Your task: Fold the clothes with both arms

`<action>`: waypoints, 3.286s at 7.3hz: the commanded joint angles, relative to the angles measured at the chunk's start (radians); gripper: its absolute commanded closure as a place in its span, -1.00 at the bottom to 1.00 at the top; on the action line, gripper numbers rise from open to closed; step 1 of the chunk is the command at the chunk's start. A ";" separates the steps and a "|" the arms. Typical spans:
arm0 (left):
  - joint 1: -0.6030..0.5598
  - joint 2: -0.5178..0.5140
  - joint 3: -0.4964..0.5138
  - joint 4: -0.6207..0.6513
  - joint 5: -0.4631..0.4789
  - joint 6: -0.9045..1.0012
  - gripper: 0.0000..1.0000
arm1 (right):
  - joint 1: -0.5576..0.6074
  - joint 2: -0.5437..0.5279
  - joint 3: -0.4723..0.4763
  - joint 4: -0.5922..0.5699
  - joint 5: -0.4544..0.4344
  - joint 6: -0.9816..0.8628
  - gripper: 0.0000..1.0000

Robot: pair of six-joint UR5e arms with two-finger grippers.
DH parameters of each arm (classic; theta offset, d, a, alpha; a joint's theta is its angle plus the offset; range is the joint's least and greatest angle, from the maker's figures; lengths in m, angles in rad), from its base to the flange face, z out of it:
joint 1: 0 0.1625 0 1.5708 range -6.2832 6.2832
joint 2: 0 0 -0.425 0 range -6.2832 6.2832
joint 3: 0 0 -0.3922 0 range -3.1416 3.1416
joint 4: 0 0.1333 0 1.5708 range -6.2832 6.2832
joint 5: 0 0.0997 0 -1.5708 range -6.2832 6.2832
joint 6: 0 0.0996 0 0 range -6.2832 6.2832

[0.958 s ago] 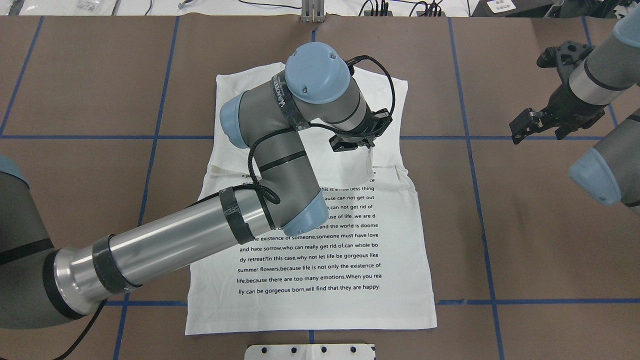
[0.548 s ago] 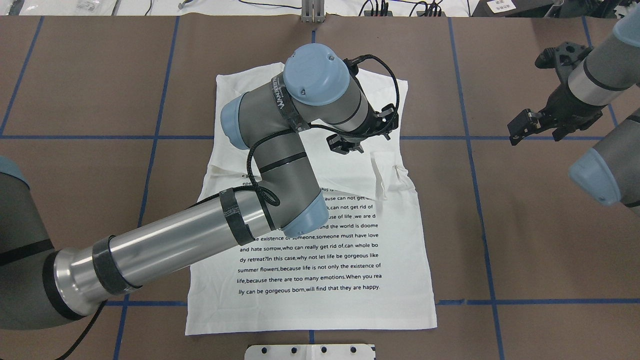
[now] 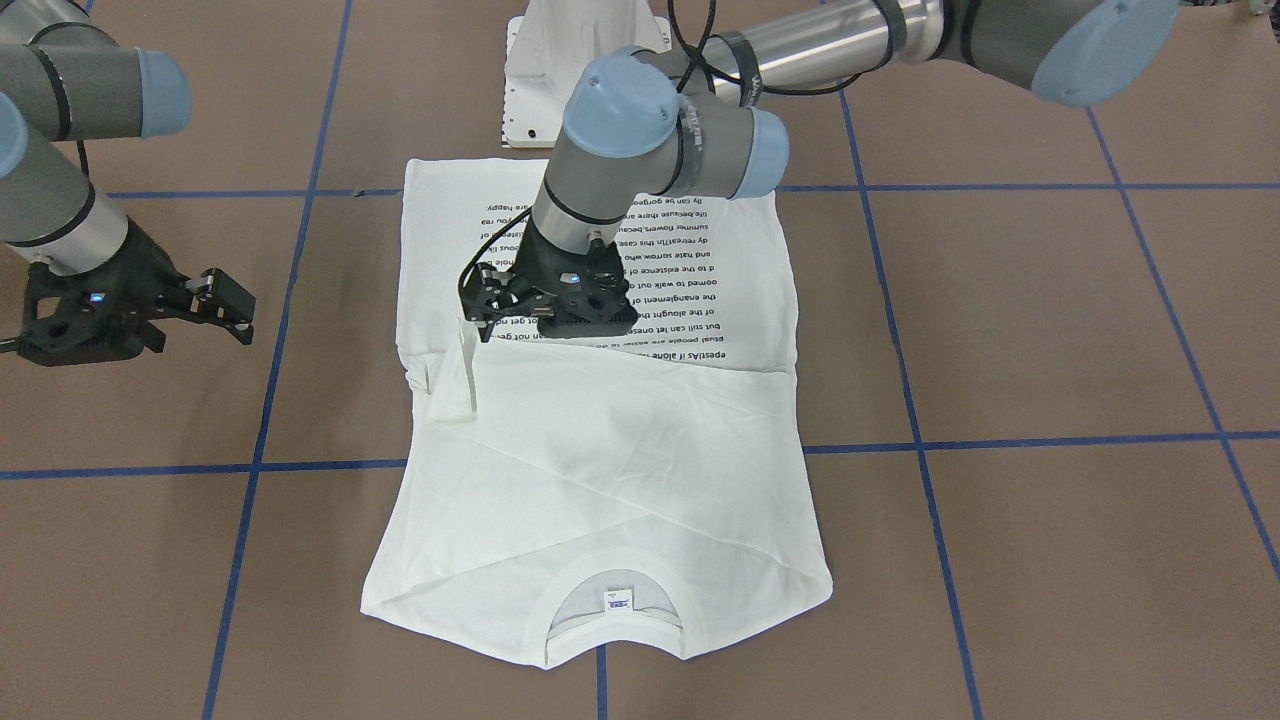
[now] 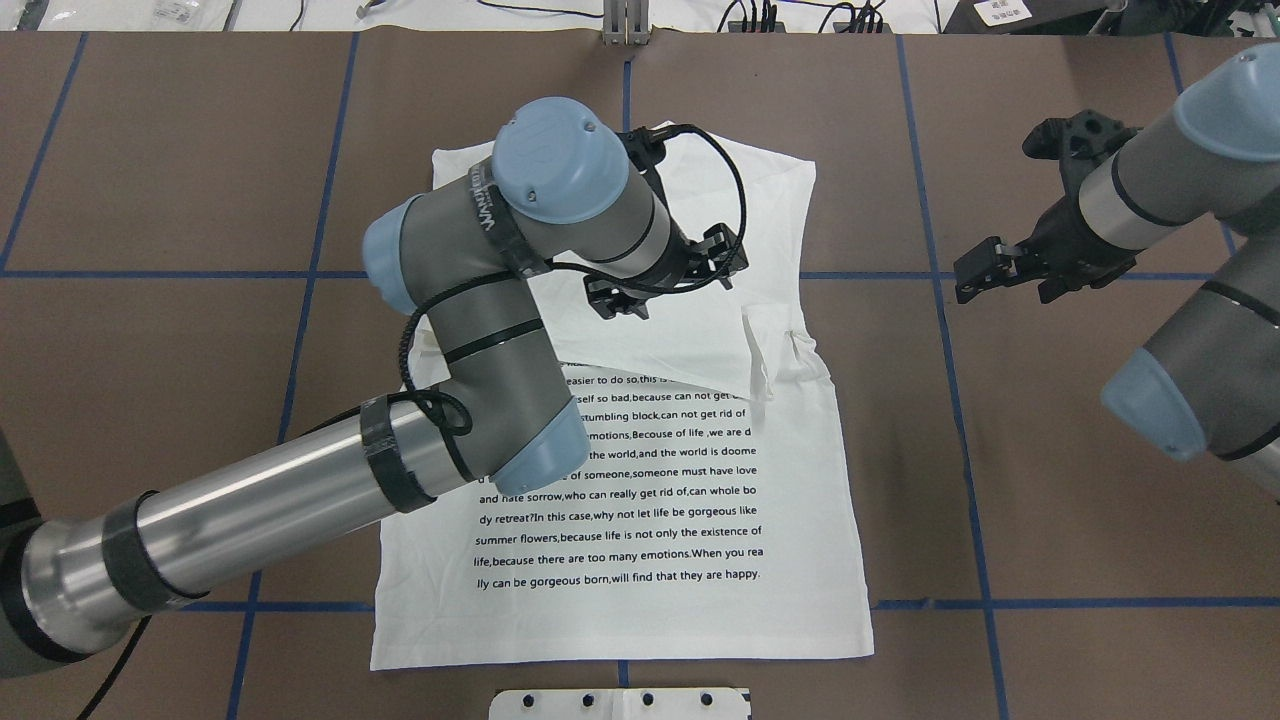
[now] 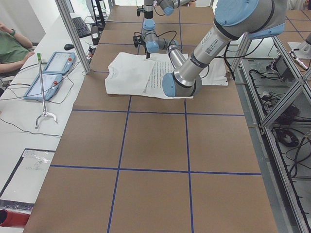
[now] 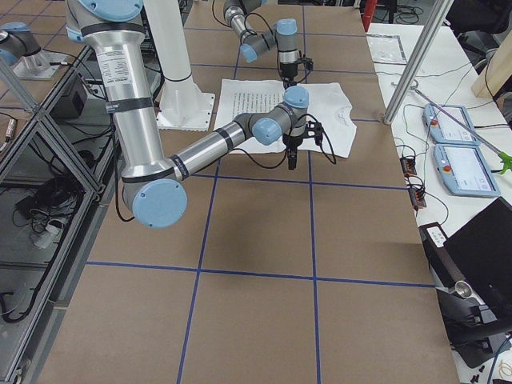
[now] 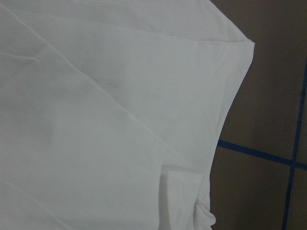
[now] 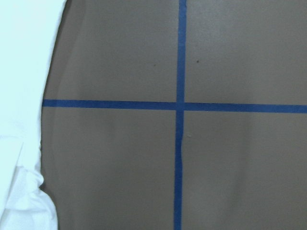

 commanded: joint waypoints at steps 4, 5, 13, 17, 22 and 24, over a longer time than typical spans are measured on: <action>-0.030 0.448 -0.579 0.212 -0.001 0.262 -1.00 | -0.421 -0.108 0.242 0.071 -0.256 0.496 -1.00; -0.032 0.468 -0.604 0.211 -0.002 0.262 -1.00 | -0.553 -0.111 0.265 0.071 -0.390 0.586 -1.00; -0.032 0.494 -0.687 0.212 -0.001 0.262 -1.00 | -0.707 -0.119 0.184 0.060 -0.409 0.629 -0.95; -0.033 0.494 -0.700 0.212 -0.001 0.262 -0.99 | -0.709 -0.121 0.181 0.060 -0.357 0.636 -0.41; -0.033 0.495 -0.700 0.212 -0.001 0.262 -0.99 | -0.704 -0.131 0.178 0.057 -0.335 0.636 0.13; -0.033 0.495 -0.700 0.212 -0.001 0.262 -0.99 | -0.704 -0.131 0.178 0.057 -0.321 0.636 0.58</action>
